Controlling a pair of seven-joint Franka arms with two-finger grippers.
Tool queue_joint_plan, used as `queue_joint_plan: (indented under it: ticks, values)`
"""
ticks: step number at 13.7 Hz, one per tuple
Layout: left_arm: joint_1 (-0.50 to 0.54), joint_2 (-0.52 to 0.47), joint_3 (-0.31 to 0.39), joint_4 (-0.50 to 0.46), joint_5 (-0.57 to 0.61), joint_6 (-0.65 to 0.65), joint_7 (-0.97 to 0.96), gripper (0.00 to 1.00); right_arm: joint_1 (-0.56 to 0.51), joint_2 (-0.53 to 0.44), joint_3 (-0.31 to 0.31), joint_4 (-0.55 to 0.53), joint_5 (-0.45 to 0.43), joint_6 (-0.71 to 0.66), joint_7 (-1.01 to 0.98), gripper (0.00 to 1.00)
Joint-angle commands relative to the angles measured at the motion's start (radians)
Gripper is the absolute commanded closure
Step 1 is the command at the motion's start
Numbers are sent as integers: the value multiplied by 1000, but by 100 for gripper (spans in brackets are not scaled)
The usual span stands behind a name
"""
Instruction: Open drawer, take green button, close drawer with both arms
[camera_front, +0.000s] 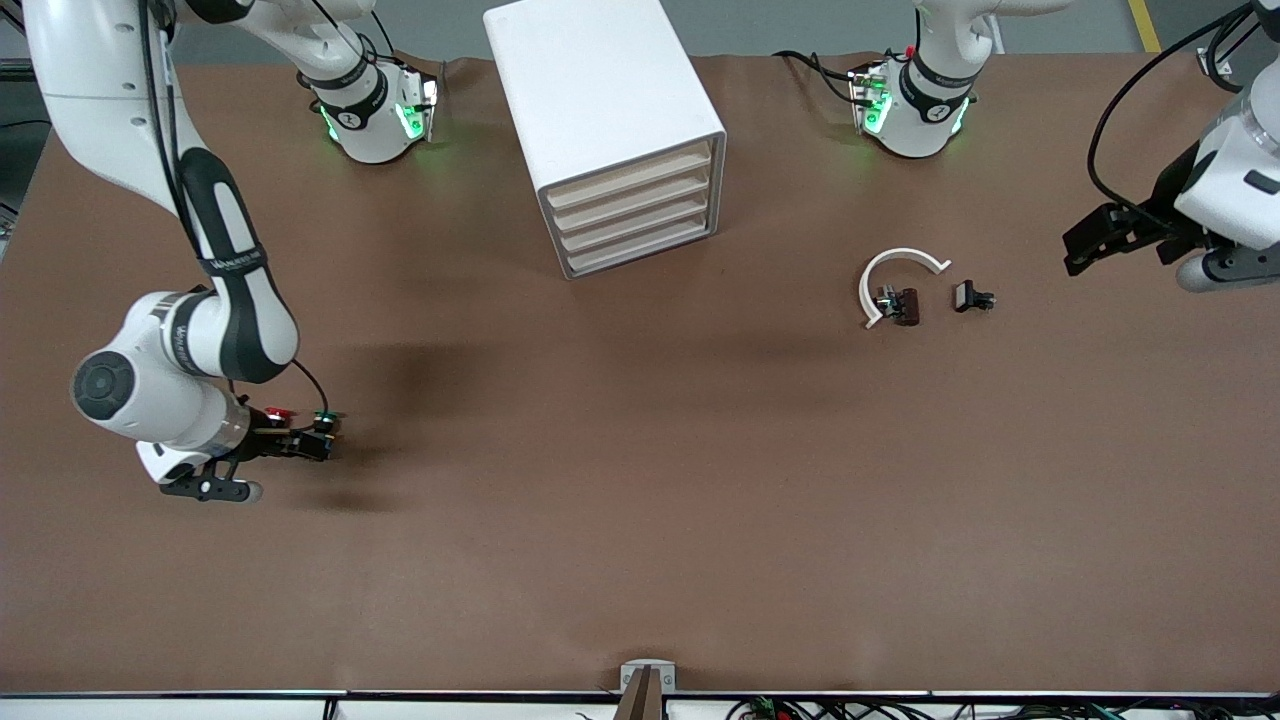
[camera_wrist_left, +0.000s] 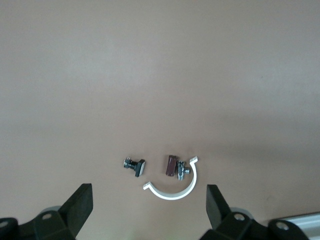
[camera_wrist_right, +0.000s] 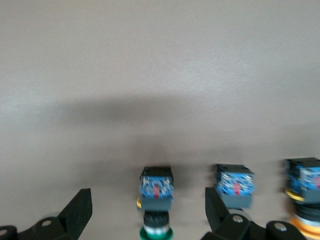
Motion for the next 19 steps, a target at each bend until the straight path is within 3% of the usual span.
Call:
queue_joint_plan:
  ticks: [1,6,9,15,19]
  values:
    - [-17,-101,17,-105,-14,7,20,0,-13,-104,-16,26,-18,-191,-35,0]
    - [-36,-106,11,-103,-18,6,20,0,-28,-200,-37,233,-85,-645,-31,0]
    - [-36,-98,11,-102,-17,6,20,0,-30,-231,-39,334,-131,-798,-28,0]
    - [-34,-96,11,-99,-17,2,20,0,-51,-253,-37,500,-144,-915,-23,0]
    - [-34,-92,11,-98,-17,2,27,0,-48,-254,-39,520,-137,-938,-15,0]
